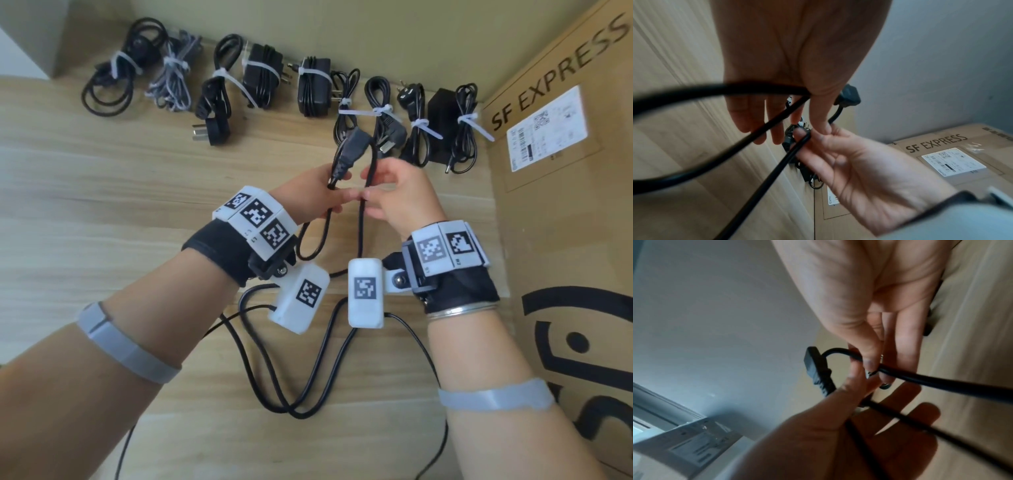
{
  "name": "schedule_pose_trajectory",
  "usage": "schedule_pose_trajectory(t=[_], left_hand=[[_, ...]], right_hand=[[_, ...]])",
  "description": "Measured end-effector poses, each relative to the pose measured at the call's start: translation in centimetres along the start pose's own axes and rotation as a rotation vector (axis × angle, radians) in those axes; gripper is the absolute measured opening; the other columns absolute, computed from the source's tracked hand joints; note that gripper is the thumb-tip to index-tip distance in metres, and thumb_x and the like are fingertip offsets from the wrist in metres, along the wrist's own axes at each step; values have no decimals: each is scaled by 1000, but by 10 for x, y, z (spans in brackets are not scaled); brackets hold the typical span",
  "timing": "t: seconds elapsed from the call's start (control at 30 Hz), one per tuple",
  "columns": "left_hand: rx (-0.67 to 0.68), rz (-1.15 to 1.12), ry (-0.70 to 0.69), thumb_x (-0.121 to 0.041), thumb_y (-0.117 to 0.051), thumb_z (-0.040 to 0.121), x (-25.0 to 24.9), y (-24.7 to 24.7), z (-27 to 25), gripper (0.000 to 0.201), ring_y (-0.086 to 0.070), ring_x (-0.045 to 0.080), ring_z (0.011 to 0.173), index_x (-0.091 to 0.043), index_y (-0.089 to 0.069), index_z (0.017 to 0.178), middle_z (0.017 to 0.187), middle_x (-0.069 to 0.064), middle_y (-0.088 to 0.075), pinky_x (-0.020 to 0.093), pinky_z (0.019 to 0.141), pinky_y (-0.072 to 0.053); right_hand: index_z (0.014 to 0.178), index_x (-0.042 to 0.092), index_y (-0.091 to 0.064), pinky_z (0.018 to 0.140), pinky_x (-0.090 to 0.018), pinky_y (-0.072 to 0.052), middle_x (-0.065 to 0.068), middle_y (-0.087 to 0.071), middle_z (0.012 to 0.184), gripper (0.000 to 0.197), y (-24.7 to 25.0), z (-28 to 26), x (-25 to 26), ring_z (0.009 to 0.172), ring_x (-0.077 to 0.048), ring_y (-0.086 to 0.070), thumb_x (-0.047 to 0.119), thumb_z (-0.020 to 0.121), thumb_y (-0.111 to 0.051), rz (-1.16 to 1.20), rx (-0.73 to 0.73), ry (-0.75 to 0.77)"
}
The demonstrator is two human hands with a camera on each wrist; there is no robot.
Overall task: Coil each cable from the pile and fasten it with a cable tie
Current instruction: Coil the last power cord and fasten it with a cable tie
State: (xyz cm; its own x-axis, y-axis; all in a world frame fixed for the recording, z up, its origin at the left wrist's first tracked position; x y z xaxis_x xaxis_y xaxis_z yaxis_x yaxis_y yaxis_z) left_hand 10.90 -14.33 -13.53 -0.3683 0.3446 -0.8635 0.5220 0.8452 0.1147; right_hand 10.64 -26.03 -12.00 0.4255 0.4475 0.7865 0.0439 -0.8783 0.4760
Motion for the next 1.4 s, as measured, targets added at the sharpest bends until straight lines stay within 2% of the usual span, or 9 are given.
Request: schedule_pose_trajectory(t=[0.1,0.27,0.4,0.53,0.67,0.83,1.07,1.2,1.4], left_hand=[[14,11,-88,-18,-61,87,-12,-3,-1,32,-59,15,91,-17,-44,114,95,-3,-58,34,88,-49],[-37,-194,-43,-6,-52,91,-9,10,0,15,-67,24,84,-18,-43,87,75,5,-61,42,92,-51],[-197,-315,-53,2,-42,91,-9,35,1,21,-59,18,70,-18,-40,84,75,4,-48,44,88,-53],[-267,-332,-102,3,-38,91,-15,48,-2,21,-55,16,66,-18,-36,87,75,3,-44,42,85,-53],[-279,-386,-109,2,-40,91,-13,52,-5,22,-61,14,70,-18,-37,83,77,2,-46,35,84,-52],[-244,-472,-113,1,-37,95,-6,41,0,15,-60,22,100,-13,-39,95,84,0,-52,31,85,-49],[-199,193,-50,-18,-51,93,-8,42,-7,15,-52,12,82,-19,-47,107,98,0,-55,28,75,-44],[84,361,150,-34,-60,87,21,23,-13,31,-64,17,93,-24,-49,114,105,4,-64,35,90,-52],[381,929,225,-30,-58,89,45,3,-24,35,-52,14,81,-16,-58,121,113,2,-64,21,64,-39]], right_hand=[[80,26,-61,76,-37,-58,-4,-63,89,29,0,-3,20,91,-23,-66,-2,80,-64,81,-28,89],[94,25,-64,94,-32,-50,10,-67,89,16,8,-6,20,89,-4,-63,14,83,-68,26,-57,110],[116,27,-59,100,-36,-45,10,-62,114,28,-20,-14,-2,107,-8,-57,32,88,-61,-180,176,20],[108,22,-58,80,-28,-50,2,-64,96,25,-60,-28,-16,85,-10,-61,37,87,-61,-190,384,-52],[106,7,-56,64,-22,-54,-12,-63,98,26,-64,-24,-23,72,-14,-62,18,85,-67,-18,287,-111],[119,27,-47,86,-26,-47,4,-63,111,47,-55,-18,2,100,-10,-60,31,80,-71,-55,196,42],[86,25,-56,71,-27,-44,5,-61,83,20,-43,-12,9,79,-19,-61,10,92,-45,-293,104,120],[94,20,-47,58,-28,-39,-1,-54,92,17,-27,-8,-1,74,-20,-57,13,98,-33,-265,41,76],[87,18,-48,57,-25,-33,6,-39,66,4,-4,-4,2,59,-11,-38,16,90,-45,-122,-60,87]])
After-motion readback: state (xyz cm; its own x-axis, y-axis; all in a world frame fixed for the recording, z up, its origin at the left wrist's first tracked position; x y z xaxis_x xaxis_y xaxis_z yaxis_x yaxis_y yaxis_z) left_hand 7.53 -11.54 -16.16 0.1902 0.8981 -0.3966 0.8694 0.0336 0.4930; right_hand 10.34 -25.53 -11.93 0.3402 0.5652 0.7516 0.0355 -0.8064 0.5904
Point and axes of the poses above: each hand's wrist, its own z-axis towards the middle knuckle, its own y-axis out of the back of the hand, x = y × z, the point moved 9 cm from there along z, towards the middle knuckle
